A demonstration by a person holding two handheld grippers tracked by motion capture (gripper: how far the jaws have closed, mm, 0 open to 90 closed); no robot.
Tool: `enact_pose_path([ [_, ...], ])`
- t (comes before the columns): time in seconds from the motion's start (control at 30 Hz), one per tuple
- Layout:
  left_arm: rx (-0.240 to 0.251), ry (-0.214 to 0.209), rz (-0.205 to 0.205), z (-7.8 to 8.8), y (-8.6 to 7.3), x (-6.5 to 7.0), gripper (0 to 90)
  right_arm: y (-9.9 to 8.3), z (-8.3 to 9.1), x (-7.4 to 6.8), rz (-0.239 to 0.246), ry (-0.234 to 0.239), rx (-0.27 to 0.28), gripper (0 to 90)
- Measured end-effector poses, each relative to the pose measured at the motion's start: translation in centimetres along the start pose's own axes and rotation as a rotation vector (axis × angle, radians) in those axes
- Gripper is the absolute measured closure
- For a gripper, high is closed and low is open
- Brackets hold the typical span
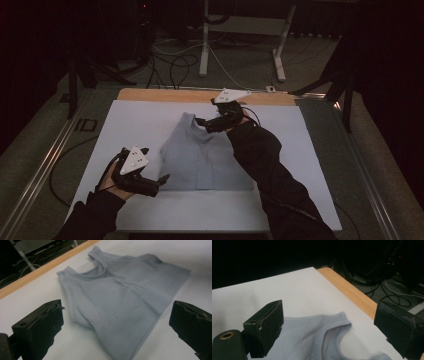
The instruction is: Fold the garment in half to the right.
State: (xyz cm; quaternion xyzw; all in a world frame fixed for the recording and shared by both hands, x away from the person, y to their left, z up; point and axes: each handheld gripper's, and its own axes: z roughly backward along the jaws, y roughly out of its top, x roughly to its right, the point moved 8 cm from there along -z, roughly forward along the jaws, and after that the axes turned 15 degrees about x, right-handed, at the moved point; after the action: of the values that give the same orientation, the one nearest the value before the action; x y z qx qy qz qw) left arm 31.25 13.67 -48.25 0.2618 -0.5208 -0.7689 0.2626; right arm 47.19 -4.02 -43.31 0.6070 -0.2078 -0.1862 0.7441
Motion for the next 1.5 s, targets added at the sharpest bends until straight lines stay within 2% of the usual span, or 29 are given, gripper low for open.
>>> enact_pose_path([
  [0.07,-0.023,-0.003,-0.008,-0.4,-0.2,0.1,0.6,-0.3,-0.8,0.3,0.009,0.0,-0.017,9.0],
  [0.2,-0.045,-0.015,-0.003,-1.0,-0.8,0.2,0.5,-0.9,-2.2,0.6,-0.006,0.003,-0.034,9.0],
  [0.27,-0.061,-0.016,-0.019,-1.4,-1.3,0.3,0.6,-1.2,-2.8,0.8,-0.013,0.007,-0.048,9.0],
  [0.4,-0.106,-0.031,-0.006,-2.0,-2.5,0.7,0.6,-1.8,-4.0,1.0,-0.031,0.009,-0.059,9.0],
  [0.47,-0.114,-0.036,0.01,-2.2,-2.9,0.8,0.5,-2.1,-4.6,1.1,-0.026,0.007,-0.074,9.0],
  [0.57,-0.114,-0.043,0.02,-2.4,-3.3,0.8,0.6,-2.4,-5.5,1.1,-0.059,0.01,-0.071,9.1],
  [0.7,-0.128,-0.058,0.023,-2.6,-3.9,0.8,0.5,-3.0,-6.4,1.1,-0.05,0.015,-0.092,9.1],
  [0.73,-0.137,-0.076,0.028,-2.6,-4.3,1.0,0.5,-3.2,-6.8,1.2,-0.052,0.012,-0.099,9.2],
  [0.77,-0.14,-0.079,0.027,-2.6,-4.4,1.1,0.5,-3.5,-7.3,1.0,-0.077,0.021,-0.097,9.2],
  [0.83,-0.148,-0.079,0.021,-2.7,-4.9,1.1,0.6,-3.9,-7.8,0.9,-0.072,0.023,-0.109,9.2],
  [0.9,-0.17,-0.088,0.044,-2.8,-5.5,1.1,0.5,-4.2,-8.2,0.9,-0.095,0.029,-0.111,9.2],
  [0.93,-0.174,-0.092,0.042,-2.9,-5.8,1.1,0.6,-4.5,-8.5,0.9,-0.102,0.023,-0.117,9.1],
  [1.03,-0.214,-0.109,0.05,-3.0,-6.6,1.2,0.6,-5.1,-9.2,0.8,-0.086,0.022,-0.141,9.2],
  [1.1,-0.243,-0.095,0.028,-3.1,-7.1,1.2,0.7,-5.3,-9.4,0.9,-0.086,0.021,-0.15,9.2],
  [1.13,-0.251,-0.079,0.023,-3.2,-7.3,1.1,1.4,-5.4,-9.5,0.9,-0.099,0.019,-0.147,9.2],
  [1.2,-0.275,-0.067,0.036,-3.3,-7.8,0.8,5.9,-5.6,-9.7,1.0,-0.089,0.018,-0.158,9.1],
  [1.3,-0.293,-0.051,0.031,-3.5,-8.4,0.7,12.4,-6.0,-10.0,1.0,-0.093,0.018,-0.166,9.1],
  [1.37,-0.318,-0.049,0.03,-3.7,-8.8,0.6,16.1,-6.3,-10.1,1.0,-0.086,0.016,-0.176,9.1],
  [1.5,-0.331,-0.06,0.026,-3.8,-9.2,0.7,22.2,-6.6,-10.3,0.9,-0.097,0.019,-0.181,9.2],
])
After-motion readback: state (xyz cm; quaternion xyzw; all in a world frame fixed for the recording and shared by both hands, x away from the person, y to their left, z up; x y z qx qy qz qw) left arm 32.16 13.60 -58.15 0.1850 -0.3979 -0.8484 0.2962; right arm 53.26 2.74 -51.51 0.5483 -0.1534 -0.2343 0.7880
